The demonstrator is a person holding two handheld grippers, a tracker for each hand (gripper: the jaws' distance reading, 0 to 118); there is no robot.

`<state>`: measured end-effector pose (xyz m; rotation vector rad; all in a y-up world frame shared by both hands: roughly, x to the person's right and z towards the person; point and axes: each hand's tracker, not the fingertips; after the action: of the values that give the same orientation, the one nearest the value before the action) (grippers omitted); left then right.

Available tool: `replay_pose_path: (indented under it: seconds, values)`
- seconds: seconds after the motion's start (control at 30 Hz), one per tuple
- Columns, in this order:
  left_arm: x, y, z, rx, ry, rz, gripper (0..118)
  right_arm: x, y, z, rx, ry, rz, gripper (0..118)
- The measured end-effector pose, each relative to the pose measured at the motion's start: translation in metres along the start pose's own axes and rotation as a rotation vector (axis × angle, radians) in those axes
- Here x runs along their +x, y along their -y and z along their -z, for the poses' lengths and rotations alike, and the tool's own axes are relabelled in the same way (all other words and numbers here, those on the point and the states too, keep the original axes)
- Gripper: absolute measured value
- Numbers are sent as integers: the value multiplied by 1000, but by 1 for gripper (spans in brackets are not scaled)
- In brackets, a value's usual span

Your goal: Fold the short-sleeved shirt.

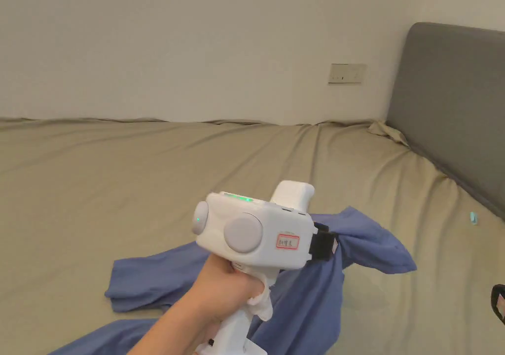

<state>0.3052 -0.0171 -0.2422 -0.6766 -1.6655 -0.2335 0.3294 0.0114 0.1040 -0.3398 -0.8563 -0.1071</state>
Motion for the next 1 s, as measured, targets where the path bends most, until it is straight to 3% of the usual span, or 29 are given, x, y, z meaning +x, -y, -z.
replay_pose_path:
  seconds: [0.2, 0.23, 0.3, 0.33, 0.43, 0.57, 0.7, 0.73, 0.77, 0.8, 0.83, 0.87, 0.93, 1.0]
  values:
    - [20, 64, 77, -115, -26, -6, 10, 15, 16, -5, -37, 22, 16, 2]
    - [19, 72, 80, -124, -46, -8, 18, 14, 18, -3, -45, 22, 13, 2]
    - [15, 76, 72, -139, -121, -69, 74, 8, 19, 2, -56, -9, 6, 2]
    - [11, 73, 61, -148, -135, -103, 94, 4, 18, 5, -56, -20, 6, 2]
    - [4, 62, -10, -19, -174, -131, 95, -6, 8, 13, -32, -75, 2, 2]
    - [-1, 66, -142, 178, -491, -43, 95, -21, -10, 23, -11, -156, 22, 2]
    - [2, 104, -256, 332, -766, -109, 95, -36, -20, 33, -5, -173, 17, 2]
    - [5, 116, -277, 350, -835, -143, 94, -39, -20, 35, 3, -186, 20, 2]
    - [8, 132, -300, 375, -906, -181, 82, -42, -20, 37, 7, -193, 22, 2]
    - [11, 146, -322, 397, -967, -212, 57, -47, -20, 39, 4, -195, 25, 2]
    - [16, 160, -329, 438, -1000, -211, 15, -50, -19, 41, 3, -197, 26, 2]
    - [23, 172, -338, 453, -1055, -227, 0, -53, -17, 41, 5, -199, 22, 2]
    - [26, 194, -349, 512, -1164, -236, 0, -60, -12, 42, 13, -191, 11, 2]
    - [24, 203, -353, 478, -1133, -261, 0, -65, -10, 43, 7, -189, 5, 2]
